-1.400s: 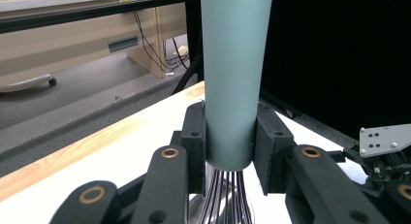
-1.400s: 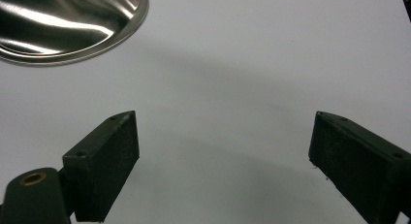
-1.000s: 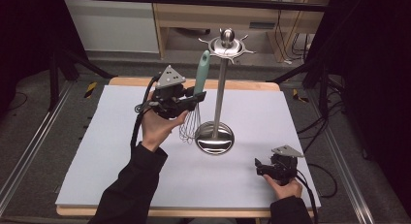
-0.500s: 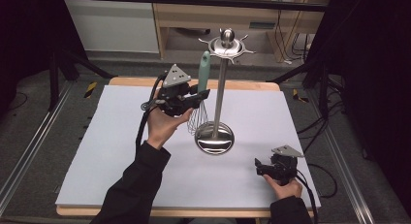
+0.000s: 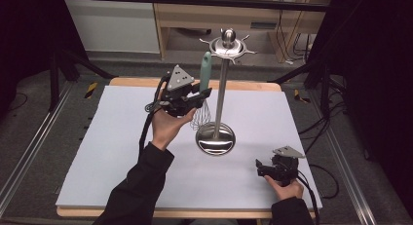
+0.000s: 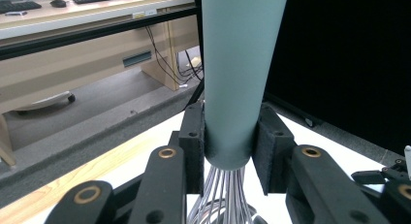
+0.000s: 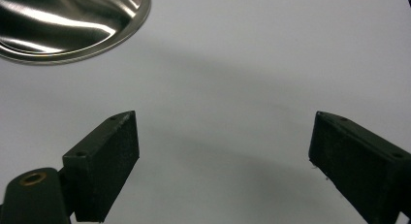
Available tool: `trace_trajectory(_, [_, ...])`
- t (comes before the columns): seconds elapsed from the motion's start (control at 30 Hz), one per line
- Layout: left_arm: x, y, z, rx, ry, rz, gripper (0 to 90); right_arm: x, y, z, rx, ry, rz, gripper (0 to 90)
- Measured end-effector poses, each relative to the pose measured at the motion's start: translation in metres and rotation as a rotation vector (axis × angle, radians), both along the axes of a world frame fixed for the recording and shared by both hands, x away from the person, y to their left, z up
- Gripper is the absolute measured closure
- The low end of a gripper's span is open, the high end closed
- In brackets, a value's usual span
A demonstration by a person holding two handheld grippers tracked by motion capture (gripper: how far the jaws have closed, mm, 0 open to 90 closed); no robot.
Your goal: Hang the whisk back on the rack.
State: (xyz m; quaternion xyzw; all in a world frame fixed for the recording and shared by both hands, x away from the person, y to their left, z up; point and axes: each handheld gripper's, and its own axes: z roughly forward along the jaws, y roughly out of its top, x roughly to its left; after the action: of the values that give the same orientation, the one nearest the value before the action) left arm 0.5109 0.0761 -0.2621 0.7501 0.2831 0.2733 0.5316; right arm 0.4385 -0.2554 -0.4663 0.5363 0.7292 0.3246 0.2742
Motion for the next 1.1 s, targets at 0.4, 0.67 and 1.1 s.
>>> trace_trajectory(0.4, [-0.001, 0.001, -0.009, -0.017, 0.023, 0.013, 63.8, 0.000, -0.001, 0.000, -0.003, -0.001, -0.004, 11.0])
trace_trajectory(0.67, [-0.004, 0.006, -0.013, -0.026, 0.023, 0.013, 52.7, 0.000, -0.001, 0.001, -0.003, -0.003, -0.008, 11.0])
trace_trajectory(1.1, [-0.019, 0.021, -0.026, -0.036, 0.046, 0.000, 37.7, 0.000, -0.003, 0.001, 0.005, -0.002, -0.015, 11.0])
